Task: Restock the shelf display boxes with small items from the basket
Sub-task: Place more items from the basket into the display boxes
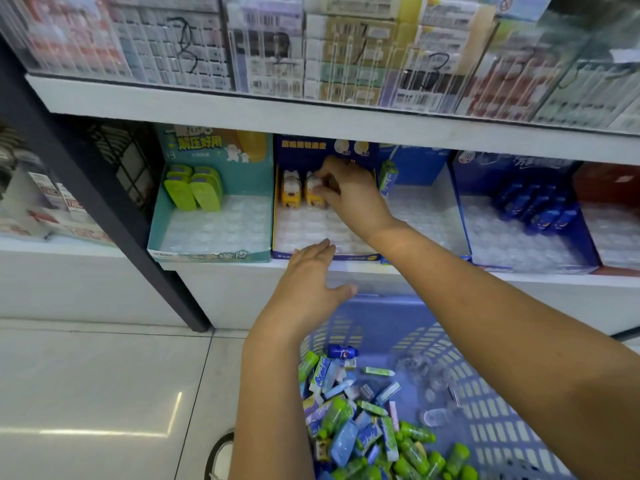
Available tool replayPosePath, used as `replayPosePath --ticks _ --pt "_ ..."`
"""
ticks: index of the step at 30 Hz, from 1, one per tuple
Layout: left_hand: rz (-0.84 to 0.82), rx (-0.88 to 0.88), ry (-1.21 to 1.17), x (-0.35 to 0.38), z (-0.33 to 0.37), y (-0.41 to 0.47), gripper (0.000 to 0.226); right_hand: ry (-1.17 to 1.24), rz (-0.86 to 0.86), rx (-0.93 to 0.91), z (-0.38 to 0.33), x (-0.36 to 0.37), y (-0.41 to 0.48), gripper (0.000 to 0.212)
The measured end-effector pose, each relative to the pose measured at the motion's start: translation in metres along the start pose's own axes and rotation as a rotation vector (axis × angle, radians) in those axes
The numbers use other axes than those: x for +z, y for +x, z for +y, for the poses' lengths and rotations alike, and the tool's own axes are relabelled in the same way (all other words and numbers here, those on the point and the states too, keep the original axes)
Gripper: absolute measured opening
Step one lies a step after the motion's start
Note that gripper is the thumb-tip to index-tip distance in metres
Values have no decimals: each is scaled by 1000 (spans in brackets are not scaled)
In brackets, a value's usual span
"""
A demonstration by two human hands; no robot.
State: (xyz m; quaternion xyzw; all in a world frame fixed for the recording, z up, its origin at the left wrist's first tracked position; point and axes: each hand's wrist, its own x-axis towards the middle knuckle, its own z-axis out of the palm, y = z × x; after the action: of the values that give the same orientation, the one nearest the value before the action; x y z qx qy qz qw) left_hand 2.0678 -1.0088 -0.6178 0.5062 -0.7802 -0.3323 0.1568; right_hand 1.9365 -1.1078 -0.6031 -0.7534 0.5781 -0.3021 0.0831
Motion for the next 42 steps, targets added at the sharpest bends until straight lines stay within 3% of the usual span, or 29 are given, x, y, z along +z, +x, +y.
replayPosePath --ticks 4,8,12,16,18,20,22,24,26,28,31,33,36,42 --pt "9 -13 -7 0 2 0 65 18 -23 -2 1 -4 -3 21" --pt "13 -17 39 0 3 0 65 -110 -62 -62 0 -1 1 18" --pt "-1 -24 50 -3 6 0 62 -173 -131 18 -3 -8 12 22" --pt "241 2 -76 2 14 -11 43 -190 -233 10 -7 -25 -11 40" --pt "298 7 -178 7 18 -17 27 -122 -193 -4 -8 -34 -44 41" --pt "229 -33 -230 13 19 -17 13 6 -133 -5 -3 -44 -89 24" --pt "68 -116 -162 27 18 -13 8 55 -211 77 11 -49 -135 14" --pt "-150 -196 -37 53 19 -10 13 38 -466 268 32 -45 -172 17" --pt "-388 -205 69 92 21 -11 18 -99 -858 431 56 -31 -203 28" --pt "-599 -161 159 140 24 -19 23 -248 -1186 476 79 -16 -238 34" --pt "-829 -65 270 207 23 -40 31 -255 -1419 493 106 -2 -290 38" --pt "-879 -27 330 239 17 -50 38 -227 -1506 474 116 3 -312 40" --pt "-867 19 396 261 8 -52 41 -258 -1482 381 122 13 -326 44" --pt "-726 87 498 274 -6 -55 23 -487 -1378 100 115 32 -332 27"
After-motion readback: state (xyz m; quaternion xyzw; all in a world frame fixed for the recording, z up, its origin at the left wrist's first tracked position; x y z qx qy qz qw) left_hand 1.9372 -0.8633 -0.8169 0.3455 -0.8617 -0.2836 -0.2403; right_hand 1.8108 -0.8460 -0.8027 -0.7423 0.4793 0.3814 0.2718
